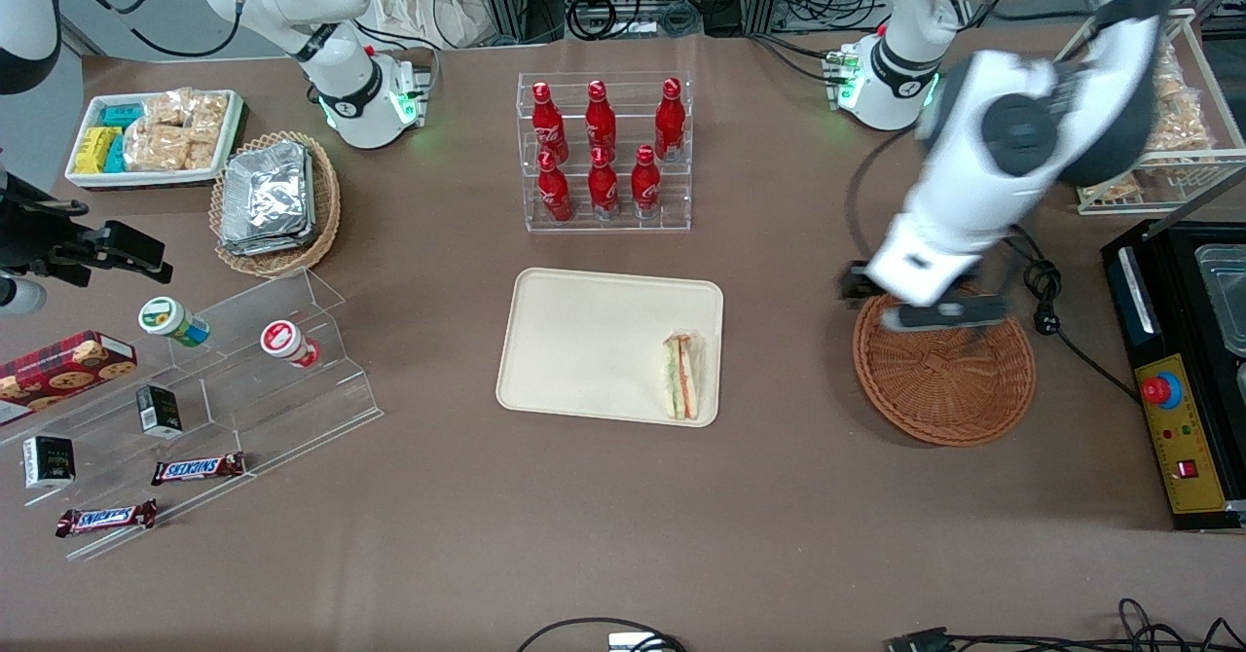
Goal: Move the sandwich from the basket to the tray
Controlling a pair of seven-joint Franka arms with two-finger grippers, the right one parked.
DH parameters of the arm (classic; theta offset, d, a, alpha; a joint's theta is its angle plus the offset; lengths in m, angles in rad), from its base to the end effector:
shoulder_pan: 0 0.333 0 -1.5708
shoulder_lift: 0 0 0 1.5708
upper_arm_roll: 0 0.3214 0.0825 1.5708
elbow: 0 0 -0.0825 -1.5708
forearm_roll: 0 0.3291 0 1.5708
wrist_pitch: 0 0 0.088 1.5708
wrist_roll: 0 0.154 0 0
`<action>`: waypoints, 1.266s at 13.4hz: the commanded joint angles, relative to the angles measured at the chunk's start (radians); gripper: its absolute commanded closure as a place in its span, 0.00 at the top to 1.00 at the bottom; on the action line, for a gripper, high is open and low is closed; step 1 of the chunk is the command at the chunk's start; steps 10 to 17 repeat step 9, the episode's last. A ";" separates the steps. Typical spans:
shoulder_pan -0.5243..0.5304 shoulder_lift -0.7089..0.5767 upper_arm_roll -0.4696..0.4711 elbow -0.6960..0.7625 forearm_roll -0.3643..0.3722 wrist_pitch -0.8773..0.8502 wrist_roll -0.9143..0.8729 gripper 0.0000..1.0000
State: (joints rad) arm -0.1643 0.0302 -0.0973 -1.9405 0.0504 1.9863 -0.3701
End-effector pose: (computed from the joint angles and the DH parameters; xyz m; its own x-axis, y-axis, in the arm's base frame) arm 0.5017 -0.1285 0.4472 0.9957 0.0879 0.0300 0.0889 -0.9954 -0.0350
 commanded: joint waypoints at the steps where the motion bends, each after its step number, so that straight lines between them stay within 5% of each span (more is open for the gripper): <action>1: 0.161 -0.020 -0.016 0.079 -0.009 -0.107 0.098 1.00; 4: 0.271 0.028 -0.016 0.262 -0.010 -0.282 0.161 1.00; 8: 0.287 0.138 -0.016 0.463 -0.020 -0.424 0.177 1.00; 17: 0.286 0.151 -0.018 0.485 -0.018 -0.435 0.177 1.00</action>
